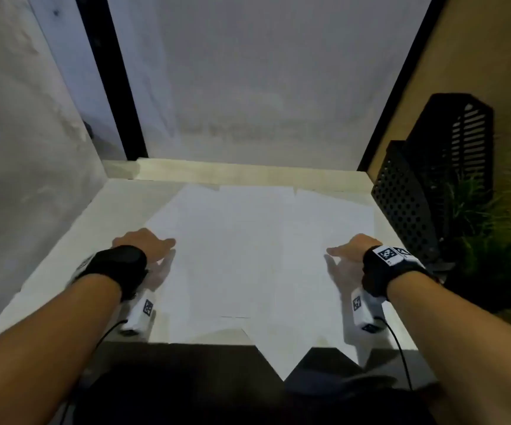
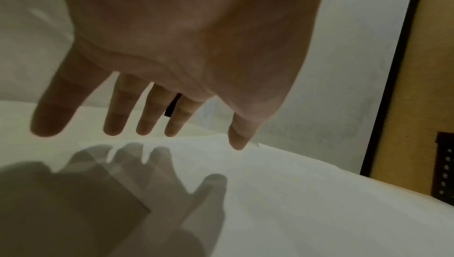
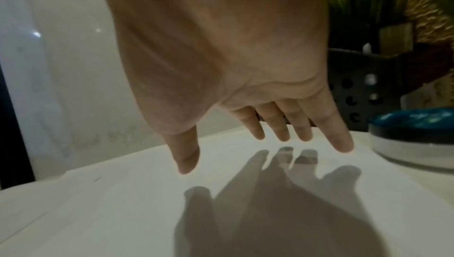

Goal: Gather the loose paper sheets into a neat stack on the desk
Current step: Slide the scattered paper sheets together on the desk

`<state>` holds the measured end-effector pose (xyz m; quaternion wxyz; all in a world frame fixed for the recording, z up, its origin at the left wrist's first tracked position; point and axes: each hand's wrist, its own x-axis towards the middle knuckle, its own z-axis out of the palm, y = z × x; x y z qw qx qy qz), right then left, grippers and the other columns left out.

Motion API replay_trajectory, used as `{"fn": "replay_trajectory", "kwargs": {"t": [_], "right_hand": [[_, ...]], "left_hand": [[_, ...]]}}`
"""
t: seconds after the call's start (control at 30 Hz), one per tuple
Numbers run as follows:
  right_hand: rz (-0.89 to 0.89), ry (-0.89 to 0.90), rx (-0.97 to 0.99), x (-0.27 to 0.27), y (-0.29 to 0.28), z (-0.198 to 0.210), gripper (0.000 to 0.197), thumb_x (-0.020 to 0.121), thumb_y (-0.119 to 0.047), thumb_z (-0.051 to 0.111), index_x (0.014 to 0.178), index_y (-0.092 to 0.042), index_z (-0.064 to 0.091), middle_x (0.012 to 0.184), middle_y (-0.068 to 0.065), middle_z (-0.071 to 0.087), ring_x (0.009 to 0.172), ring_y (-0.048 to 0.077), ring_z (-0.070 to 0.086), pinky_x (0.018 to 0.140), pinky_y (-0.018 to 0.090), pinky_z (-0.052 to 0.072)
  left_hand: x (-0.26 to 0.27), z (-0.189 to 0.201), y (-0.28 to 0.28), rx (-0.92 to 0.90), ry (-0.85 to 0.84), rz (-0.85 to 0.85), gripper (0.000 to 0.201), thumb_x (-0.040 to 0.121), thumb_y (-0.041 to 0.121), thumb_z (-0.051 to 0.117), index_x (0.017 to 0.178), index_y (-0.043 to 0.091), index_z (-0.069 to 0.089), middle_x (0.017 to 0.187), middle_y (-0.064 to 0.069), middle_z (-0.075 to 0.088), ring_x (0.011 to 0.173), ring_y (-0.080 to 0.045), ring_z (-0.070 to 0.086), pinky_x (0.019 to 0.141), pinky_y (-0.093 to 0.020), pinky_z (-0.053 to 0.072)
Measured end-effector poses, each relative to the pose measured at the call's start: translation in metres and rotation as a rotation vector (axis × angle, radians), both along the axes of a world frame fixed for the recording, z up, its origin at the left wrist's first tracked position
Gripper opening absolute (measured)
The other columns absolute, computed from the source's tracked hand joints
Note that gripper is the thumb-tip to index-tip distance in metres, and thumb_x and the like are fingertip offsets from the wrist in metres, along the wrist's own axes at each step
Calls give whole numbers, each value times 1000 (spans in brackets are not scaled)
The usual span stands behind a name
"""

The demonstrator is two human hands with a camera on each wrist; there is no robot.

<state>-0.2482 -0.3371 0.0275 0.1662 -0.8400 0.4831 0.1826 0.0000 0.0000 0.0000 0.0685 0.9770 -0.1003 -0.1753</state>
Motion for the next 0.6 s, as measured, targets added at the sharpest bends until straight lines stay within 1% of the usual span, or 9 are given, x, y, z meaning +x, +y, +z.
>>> {"fn": "replay_trajectory", "kwargs": {"t": [0.1, 0.17, 0.2, 0.27, 0.33, 0.4, 0.47, 0.53, 0.6], "right_hand": [[6, 0, 102, 13, 1, -11, 45, 88, -53, 66, 94, -8, 62, 105, 12, 62, 102, 33, 62, 91, 40, 50], [1, -34, 77, 25, 5, -20, 44, 83, -50, 71, 100, -10, 61, 103, 11, 63, 100, 34, 63, 88, 40, 54], [15, -47, 41, 31, 7, -25, 46, 81, -49, 72, 102, -12, 58, 105, 11, 63, 101, 33, 63, 87, 39, 54], [77, -53, -22, 39, 11, -31, 51, 74, -50, 71, 105, -13, 54, 108, 10, 64, 104, 33, 64, 85, 37, 53], [108, -113, -13, 44, 15, -34, 58, 72, -45, 70, 117, -12, 56, 115, 10, 64, 109, 34, 61, 88, 38, 53], [71, -263, 28, 40, 14, -36, 63, 80, -35, 71, 137, -15, 51, 134, 9, 58, 122, 33, 56, 96, 39, 50], [-51, -382, -7, 31, 6, -35, 63, 86, -28, 67, 144, -14, 47, 144, 10, 53, 131, 33, 50, 103, 41, 47], [-183, -347, -92, 19, -5, -34, 55, 87, -30, 60, 137, -9, 50, 140, 14, 52, 131, 37, 46, 103, 45, 44], [-273, -211, -93, 8, -13, -38, 56, 86, -39, 54, 131, -6, 55, 138, 18, 53, 128, 38, 46, 103, 46, 39]], "left_hand": [[2, -8, -14, 6, 87, -16, 88, 82, 82, 47, 126, 7, 62, 125, -15, 68, 114, -34, 63, 105, -42, 44], [-2, -13, -25, 13, 71, -25, 108, 62, 91, 51, 134, 11, 54, 132, -15, 63, 121, -38, 57, 104, -45, 44], [-3, -15, -29, 19, 70, -39, 114, 56, 91, 54, 137, 11, 49, 135, -16, 60, 125, -39, 53, 104, -46, 44], [-5, -17, -35, 19, 52, -67, 111, 56, 81, 65, 140, 12, 42, 136, -16, 54, 128, -41, 47, 103, -50, 44], [-9, -19, -41, -18, 56, -76, 103, 60, 66, 75, 140, 13, 39, 134, -15, 50, 129, -39, 43, 101, -52, 46], [-5, -22, -45, -131, 88, -68, 103, 63, 50, 84, 146, 14, 35, 138, -13, 49, 133, -38, 39, 101, -51, 47], [1, -21, -44, -221, 115, -47, 109, 64, 39, 88, 153, 16, 30, 147, -13, 45, 139, -37, 36, 104, -49, 45], [2, -20, -40, -152, 69, 1, 105, 63, 49, 82, 149, 13, 34, 145, -14, 44, 135, -38, 38, 105, -50, 43], [-3, -17, -33, -19, 8, 78, 85, 69, 57, 70, 135, 8, 44, 127, -16, 44, 122, -38, 41, 100, -48, 43]]}}
